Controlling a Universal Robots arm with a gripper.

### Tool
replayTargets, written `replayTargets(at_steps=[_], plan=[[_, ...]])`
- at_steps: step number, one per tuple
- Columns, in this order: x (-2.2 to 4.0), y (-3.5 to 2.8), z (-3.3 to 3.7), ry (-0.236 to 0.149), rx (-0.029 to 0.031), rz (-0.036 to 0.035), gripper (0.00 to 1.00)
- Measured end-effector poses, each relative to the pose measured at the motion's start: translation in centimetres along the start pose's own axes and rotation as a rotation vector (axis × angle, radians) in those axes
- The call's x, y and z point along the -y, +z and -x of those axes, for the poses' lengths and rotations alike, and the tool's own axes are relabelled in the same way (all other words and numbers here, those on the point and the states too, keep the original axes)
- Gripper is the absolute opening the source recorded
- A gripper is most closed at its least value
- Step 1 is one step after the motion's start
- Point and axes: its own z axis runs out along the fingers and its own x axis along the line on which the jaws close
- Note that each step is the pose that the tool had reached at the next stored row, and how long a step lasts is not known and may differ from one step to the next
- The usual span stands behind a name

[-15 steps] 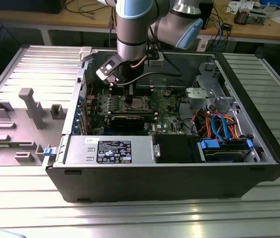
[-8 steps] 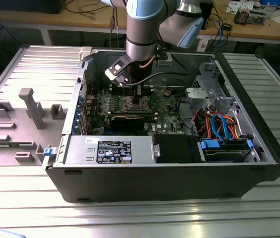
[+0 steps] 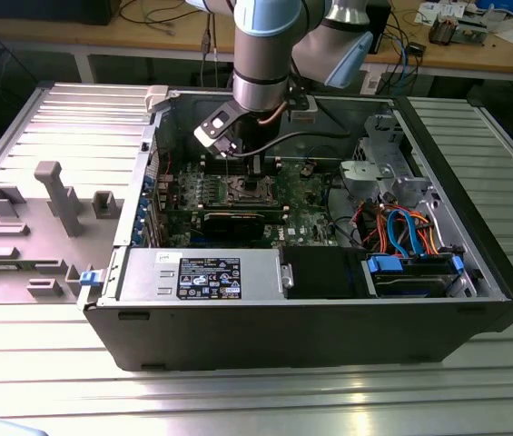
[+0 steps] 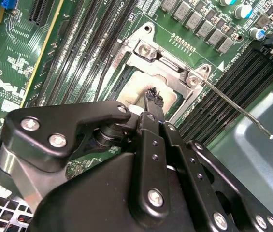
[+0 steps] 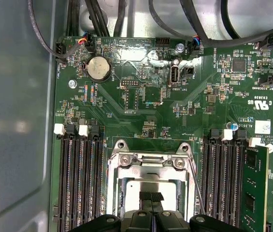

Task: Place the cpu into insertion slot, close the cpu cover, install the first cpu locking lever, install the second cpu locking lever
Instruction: 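Close the cpu cover, then install the first cpu locking lever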

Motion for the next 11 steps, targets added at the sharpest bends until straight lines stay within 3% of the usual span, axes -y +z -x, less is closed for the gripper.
replayTargets(at_steps=[11], plan=[[-0.02, -0.23, 0.00, 0.000, 0.0001, 0.0000, 0.11]])
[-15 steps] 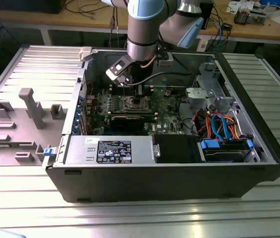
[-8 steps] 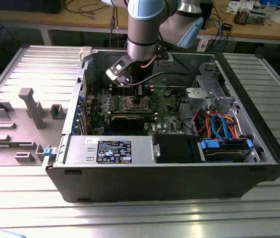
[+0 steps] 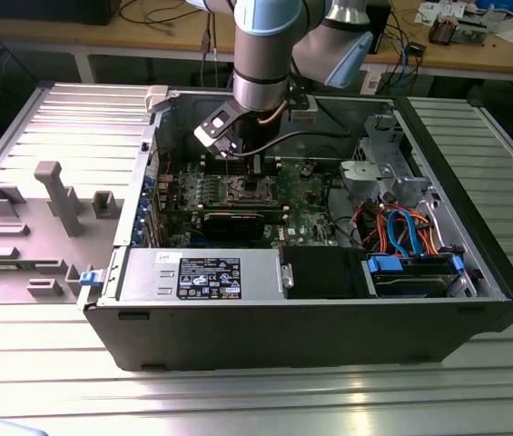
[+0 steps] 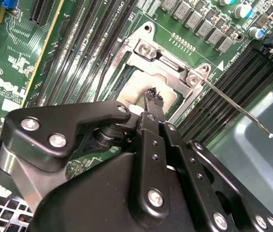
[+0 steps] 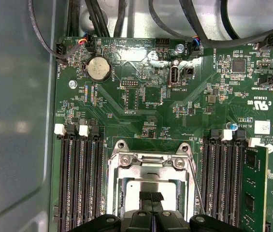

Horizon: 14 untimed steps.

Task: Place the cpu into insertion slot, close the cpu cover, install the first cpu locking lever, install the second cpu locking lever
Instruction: 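Install the first cpu locking lever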

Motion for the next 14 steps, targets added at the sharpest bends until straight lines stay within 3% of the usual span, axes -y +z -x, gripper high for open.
replayTargets(at_steps=[5, 14], plan=[[0.00, -0.53, -0.02, 0.000, 0.0002, 0.0000, 0.11], [0.00, -0.65, -0.01, 0.000, 0.0004, -0.0002, 0.11]])
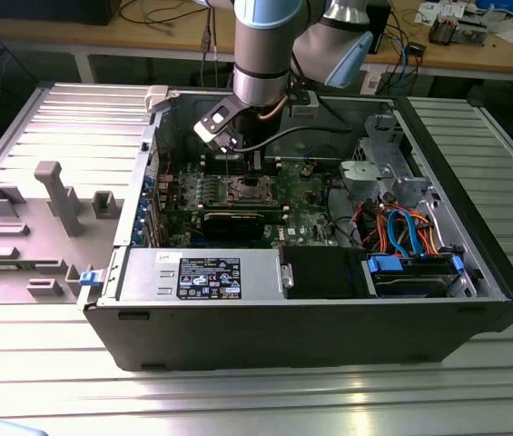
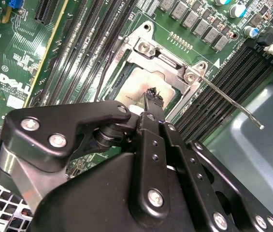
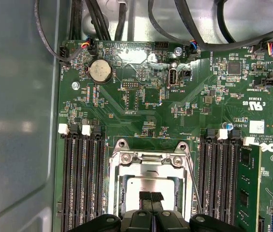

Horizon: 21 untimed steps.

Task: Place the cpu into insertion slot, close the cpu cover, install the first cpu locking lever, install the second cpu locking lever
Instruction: 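Install the first cpu locking lever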

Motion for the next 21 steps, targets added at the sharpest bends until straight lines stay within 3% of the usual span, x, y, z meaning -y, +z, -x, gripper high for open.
replayTargets(at_steps=[21], plan=[[0.00, -1.41, -0.03, 0.000, 0.0013, 0.0001, 0.11]])
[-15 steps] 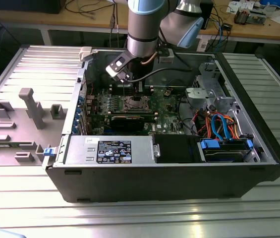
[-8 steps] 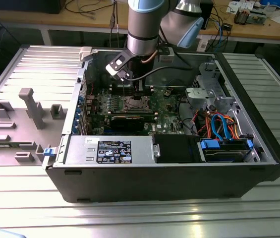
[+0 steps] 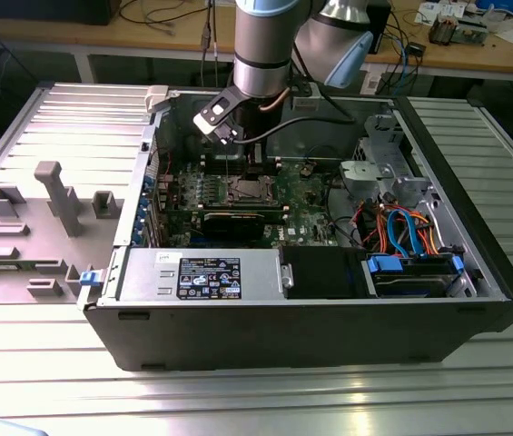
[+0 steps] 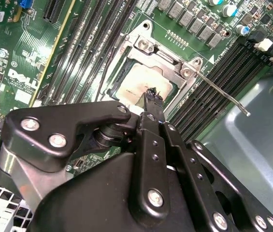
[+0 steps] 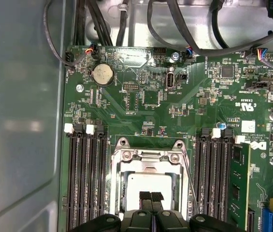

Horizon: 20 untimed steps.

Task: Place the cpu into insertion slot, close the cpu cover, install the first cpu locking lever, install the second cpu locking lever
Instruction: 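Install the first cpu locking lever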

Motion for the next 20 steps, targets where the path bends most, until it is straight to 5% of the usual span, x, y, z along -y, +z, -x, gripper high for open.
replayTargets(at_steps=[20], plan=[[0.01, -0.97, -0.02, 0.000, 0.0003, 0.0000, 0.11]])
